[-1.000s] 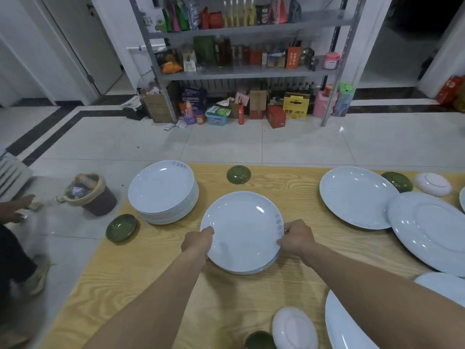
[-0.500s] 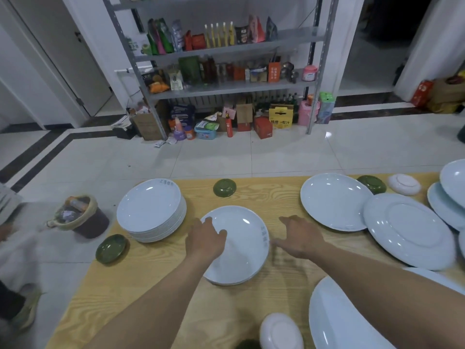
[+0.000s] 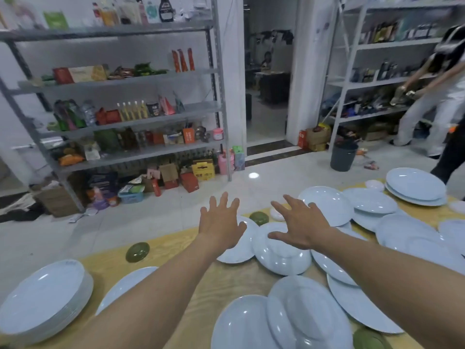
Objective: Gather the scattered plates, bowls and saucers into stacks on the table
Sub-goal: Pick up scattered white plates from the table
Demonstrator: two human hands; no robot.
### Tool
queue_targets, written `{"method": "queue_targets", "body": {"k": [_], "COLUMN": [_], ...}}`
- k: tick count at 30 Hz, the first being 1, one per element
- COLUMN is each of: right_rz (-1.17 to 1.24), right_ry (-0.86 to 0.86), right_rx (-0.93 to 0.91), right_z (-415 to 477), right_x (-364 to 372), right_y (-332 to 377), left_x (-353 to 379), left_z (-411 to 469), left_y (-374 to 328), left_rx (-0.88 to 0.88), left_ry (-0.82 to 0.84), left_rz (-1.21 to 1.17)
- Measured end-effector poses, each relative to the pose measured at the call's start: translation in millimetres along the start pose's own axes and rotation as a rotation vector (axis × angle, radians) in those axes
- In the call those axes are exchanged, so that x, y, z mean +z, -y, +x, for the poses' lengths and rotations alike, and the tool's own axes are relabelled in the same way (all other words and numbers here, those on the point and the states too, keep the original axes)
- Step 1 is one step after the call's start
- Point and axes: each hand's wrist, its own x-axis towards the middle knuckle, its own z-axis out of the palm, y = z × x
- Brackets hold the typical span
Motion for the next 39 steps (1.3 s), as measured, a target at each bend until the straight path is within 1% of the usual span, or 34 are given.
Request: {"method": "queue_targets", "body": {"k": [5, 10, 15, 18, 21, 27, 33, 39], "right_rz": [-0.1, -0.115, -0.111, -0.082, -0.106, -0.127, -0.097, -0.067], "right_ry": [-0.079, -0.079, -0.082, -0.081, -0.096, -0.031, 0.016, 0.075], "right_rx": [0.112, 0.22, 0.322, 0.375, 0.436, 0.532, 0.56, 0.545], "right_z": [-44.3, -81.0, -115.9, -122.9, -124.3, -122.6, -100.6, -41.6], "right_x": [-21.8, -42.8, -50.8, -46.1, -37.9, -36.5, -22.0, 21.1], "right_y": [-113.0, -210.7, -291.2, -330.1, -366.2, -426.8, -494.4, -591.0], "left_x": [-24.6, -47.4, -60.0, -62.3, -61.4, -54.0, -31.1, -2.4], "left_z": [30.5, 55.0, 74.6, 90.4, 107.5, 150.6, 193.3, 258.1], "left_y": [-125.6, -238.3, -324.1, -361.4, -393.6, -442.7, -482.6, -529.8], "left_rx": [0.127, 0.227, 0.331, 0.368, 0.417, 0.51, 0.523, 0.443], "left_ry": [-0.041, -0.104, -0.098, -0.103, -0.104, -0.116, -0.075, -0.026], "left_rz": [0.024, -0.006, -0.016, -0.03, -0.041, -0.029, -0.061, -0.085]}}
